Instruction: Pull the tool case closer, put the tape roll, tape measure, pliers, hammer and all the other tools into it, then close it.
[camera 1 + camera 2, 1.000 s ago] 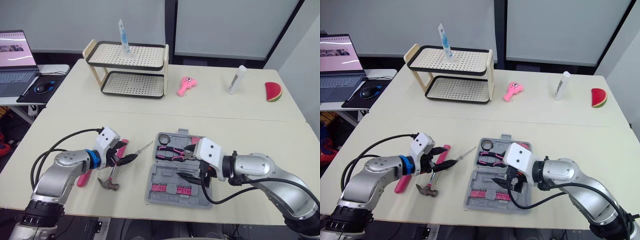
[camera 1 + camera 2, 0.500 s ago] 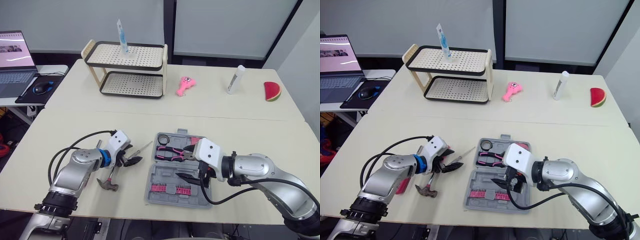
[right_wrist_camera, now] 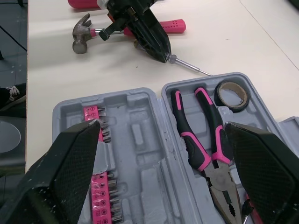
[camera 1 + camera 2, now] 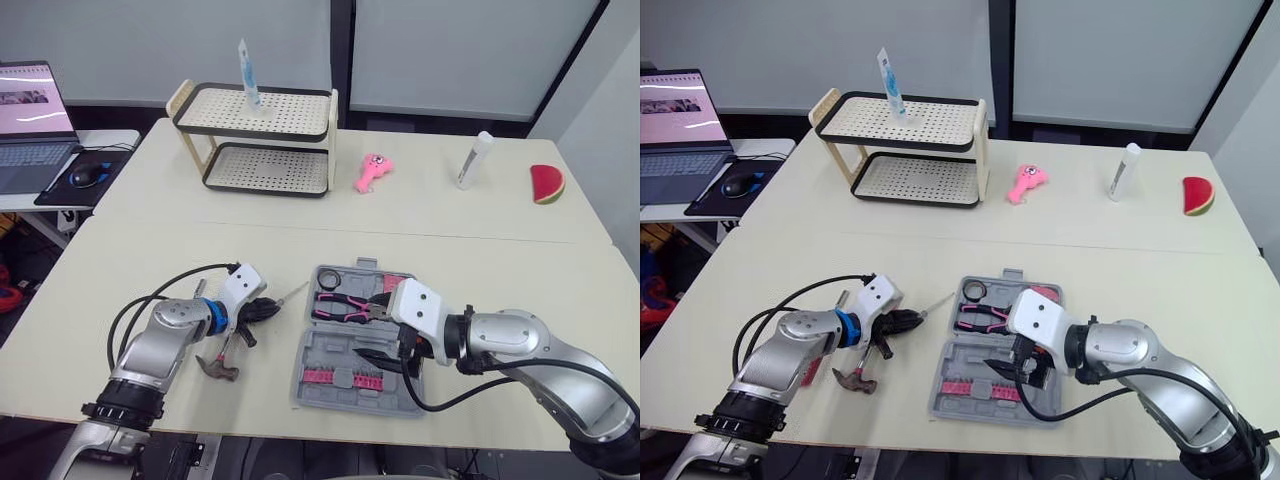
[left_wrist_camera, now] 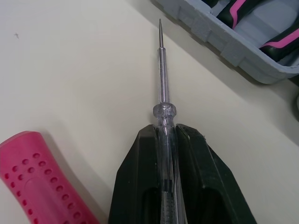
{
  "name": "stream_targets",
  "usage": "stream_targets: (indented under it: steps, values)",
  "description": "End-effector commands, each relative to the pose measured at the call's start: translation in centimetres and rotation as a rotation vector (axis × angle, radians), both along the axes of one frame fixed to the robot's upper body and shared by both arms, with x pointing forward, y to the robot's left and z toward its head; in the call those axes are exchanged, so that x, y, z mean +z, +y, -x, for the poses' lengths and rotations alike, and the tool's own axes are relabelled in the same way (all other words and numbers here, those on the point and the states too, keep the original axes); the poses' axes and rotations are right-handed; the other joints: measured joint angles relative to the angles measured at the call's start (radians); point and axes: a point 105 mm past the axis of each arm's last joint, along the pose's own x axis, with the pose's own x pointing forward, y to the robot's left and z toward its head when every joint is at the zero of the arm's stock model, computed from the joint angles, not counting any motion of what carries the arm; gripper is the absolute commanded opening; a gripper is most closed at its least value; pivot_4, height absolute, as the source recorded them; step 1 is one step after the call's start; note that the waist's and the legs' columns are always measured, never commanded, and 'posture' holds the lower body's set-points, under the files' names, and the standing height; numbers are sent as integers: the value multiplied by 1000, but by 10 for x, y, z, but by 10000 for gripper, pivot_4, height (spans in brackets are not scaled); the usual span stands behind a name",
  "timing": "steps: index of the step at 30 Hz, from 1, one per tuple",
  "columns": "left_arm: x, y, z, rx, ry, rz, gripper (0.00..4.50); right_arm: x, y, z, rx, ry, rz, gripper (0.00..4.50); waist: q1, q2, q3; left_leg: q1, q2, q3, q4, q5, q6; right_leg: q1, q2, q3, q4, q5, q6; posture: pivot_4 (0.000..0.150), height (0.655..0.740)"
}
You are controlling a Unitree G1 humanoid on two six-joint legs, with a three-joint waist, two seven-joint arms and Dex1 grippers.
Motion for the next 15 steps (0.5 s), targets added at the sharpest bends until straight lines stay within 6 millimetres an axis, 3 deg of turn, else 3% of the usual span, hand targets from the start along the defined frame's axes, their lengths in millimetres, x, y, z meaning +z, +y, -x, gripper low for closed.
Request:
stream_targets:
  steps: [1, 5, 10, 15]
  values:
    - [0, -7, 4, -21, -7, 18, 2065, 10, 0, 3, 10, -48, -9, 45000, 0, 0, 0, 0, 0, 0, 0, 0, 0, 0, 0, 0, 0, 0, 0, 1500, 7350]
    - [13, 5, 1, 25, -51, 20, 2065, 10, 0, 4, 7, -49, -10, 45000, 0, 0, 0, 0, 0, 0, 0, 0, 0, 0, 0, 0, 0, 0, 0, 1500, 7350]
    - [46, 32, 9, 76, -118, 6, 2065, 12, -2, 3, 1, -56, -16, 45000, -5, 0, 0, 0, 0, 0, 0, 0, 0, -1, 0, 0, 0, 0, 0, 1500, 7350]
    - [77, 24, 32, -136, -148, 5, 2064, 16, -9, 5, 2, -59, -12, 45000, 2, 1, 1, 0, 2, 1, 0, 0, 0, -1, 1, 0, 0, 0, 0, 1500, 7350]
